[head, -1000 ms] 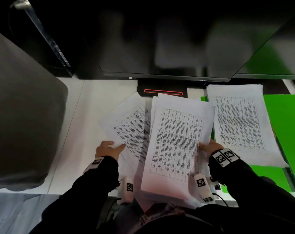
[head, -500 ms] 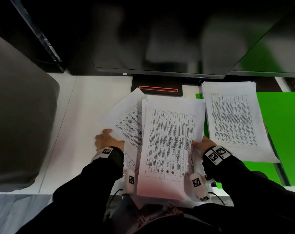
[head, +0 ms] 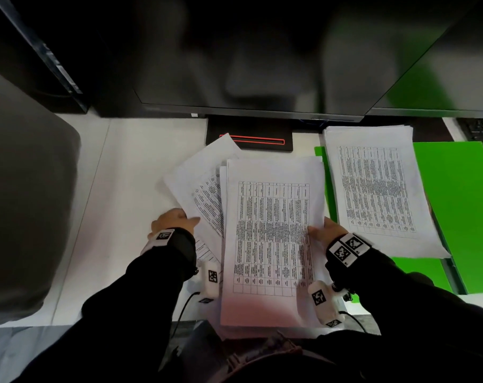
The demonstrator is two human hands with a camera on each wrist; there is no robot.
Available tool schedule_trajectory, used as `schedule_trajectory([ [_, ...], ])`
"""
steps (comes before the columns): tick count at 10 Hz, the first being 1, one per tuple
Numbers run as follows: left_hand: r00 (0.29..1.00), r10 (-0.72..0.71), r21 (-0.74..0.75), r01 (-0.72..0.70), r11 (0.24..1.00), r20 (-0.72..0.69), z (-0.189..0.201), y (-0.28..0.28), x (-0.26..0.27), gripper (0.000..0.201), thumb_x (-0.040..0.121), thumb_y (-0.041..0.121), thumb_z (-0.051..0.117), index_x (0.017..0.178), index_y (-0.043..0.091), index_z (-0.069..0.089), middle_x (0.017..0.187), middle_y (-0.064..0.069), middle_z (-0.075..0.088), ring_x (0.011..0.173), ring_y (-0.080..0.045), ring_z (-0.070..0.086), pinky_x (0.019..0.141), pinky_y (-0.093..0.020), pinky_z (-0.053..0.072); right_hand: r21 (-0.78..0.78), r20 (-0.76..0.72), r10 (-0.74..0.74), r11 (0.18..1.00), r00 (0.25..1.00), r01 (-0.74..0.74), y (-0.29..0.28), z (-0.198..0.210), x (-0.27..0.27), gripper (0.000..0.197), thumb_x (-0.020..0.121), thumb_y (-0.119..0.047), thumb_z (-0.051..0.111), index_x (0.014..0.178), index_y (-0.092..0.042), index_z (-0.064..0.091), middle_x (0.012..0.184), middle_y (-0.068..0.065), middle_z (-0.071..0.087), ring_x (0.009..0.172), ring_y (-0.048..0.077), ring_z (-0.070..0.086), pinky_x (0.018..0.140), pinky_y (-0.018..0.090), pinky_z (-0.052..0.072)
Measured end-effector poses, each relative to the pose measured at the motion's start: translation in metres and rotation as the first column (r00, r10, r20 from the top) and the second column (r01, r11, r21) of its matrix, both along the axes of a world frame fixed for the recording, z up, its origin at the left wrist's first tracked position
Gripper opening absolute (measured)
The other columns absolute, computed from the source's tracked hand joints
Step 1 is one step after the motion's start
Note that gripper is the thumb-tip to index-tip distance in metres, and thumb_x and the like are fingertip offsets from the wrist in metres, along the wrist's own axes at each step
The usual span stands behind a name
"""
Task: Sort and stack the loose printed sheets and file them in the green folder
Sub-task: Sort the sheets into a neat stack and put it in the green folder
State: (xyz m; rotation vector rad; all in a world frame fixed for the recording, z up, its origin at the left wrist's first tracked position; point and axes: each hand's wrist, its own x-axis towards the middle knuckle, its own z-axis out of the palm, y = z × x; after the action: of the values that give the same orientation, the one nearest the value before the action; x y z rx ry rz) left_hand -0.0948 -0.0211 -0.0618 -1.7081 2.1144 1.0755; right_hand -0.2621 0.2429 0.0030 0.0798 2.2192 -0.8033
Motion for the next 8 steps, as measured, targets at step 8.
schedule_trajectory([
  [8,0.89,-0.442,-0.135,0.428,0.894,-0.108,0.055,0.009,0.003,0.039,0.093,0.028,0.052,0.123,0.004,0.054,0.13,-0.018,0.048,0.118,-0.032,0.048,0.098,-0.031,0.035,-0.289,0.225,-0.315,0.882,0.922,0.372,0.022,-0.047,-0.023,0.052,0.091,-0.005,0.049,0.14,-0.007,0.031,0.09,0.002,0.052,0.084,0.026,0.055,0.096,0.045,0.044],
])
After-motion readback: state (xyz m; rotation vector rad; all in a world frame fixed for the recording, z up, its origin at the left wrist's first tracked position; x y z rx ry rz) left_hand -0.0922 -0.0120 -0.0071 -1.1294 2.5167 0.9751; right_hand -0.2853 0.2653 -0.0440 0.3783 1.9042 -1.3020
